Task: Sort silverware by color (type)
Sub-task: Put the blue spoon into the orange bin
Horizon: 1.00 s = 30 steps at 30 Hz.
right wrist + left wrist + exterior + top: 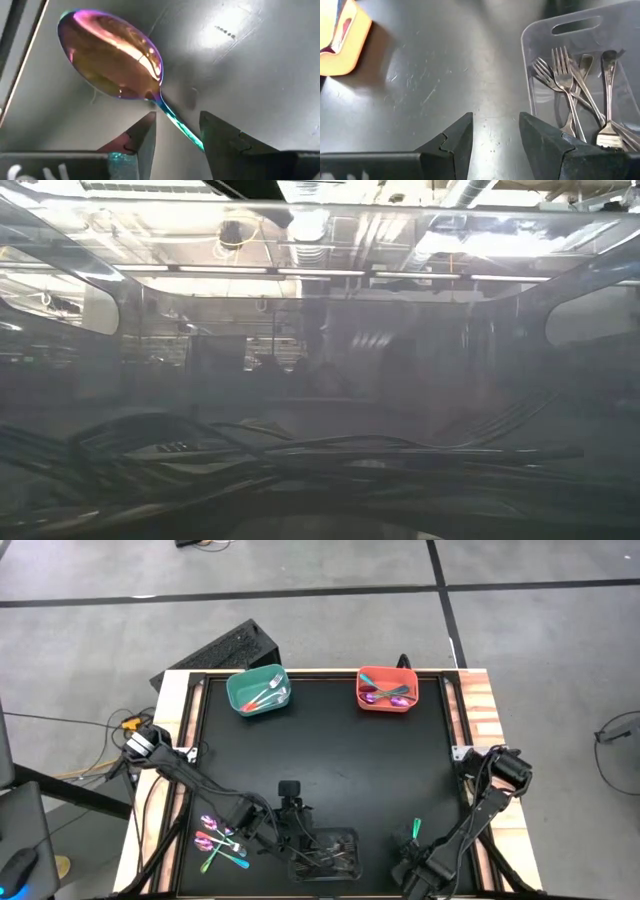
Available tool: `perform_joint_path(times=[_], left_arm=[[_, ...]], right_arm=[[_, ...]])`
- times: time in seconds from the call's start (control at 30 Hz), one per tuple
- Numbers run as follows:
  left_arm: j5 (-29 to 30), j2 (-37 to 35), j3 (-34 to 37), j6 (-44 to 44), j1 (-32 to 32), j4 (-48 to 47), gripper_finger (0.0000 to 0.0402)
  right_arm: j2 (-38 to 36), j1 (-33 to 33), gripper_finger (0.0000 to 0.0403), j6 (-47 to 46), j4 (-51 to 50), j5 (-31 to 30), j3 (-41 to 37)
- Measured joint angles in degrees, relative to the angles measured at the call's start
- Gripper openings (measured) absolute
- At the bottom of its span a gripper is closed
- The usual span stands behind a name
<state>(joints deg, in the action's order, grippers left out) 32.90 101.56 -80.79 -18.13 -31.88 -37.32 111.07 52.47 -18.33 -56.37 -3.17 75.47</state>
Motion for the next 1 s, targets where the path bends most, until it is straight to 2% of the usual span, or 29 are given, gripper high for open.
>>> perform_joint_path(times=[0.2, 0.43, 0.63, 0.73, 0.9, 1.0], left_arm=[[0.8, 0.0, 0.0, -1.1, 0.0, -2.1, 0.0148], [2.2, 0.0, 0.0, -2.8, -0.6, -4.4, 0.0148], [3.9, 0.0, 0.0, -3.3, -1.6, -4.6, 0.0148], [4.9, 0.0, 0.0, -4.1, -1.9, -5.9, 0.0148], [5.3, 0.1, 0.0, -5.2, -1.9, -8.2, 0.0148], [5.3, 0.1, 0.0, -5.2, -1.9, -8.8, 0.0148]], right_arm=[[0.0, -0.4, 0.0139, 0.5, -3.6, 0.2, -0.1], [-0.3, -0.4, 0.0117, 0.8, 3.2, 0.4, -3.7], [-0.3, -0.5, 0.0109, 0.4, 3.9, -2.0, -4.5], [-0.3, -1.5, 0.0086, 0.4, 4.3, -2.3, -4.6], [-0.3, -3.4, 0.0020, 0.1, 4.1, -2.0, -4.6], [-0.7, -4.3, 0.0012, -4.1, 2.6, -3.1, -4.6]])
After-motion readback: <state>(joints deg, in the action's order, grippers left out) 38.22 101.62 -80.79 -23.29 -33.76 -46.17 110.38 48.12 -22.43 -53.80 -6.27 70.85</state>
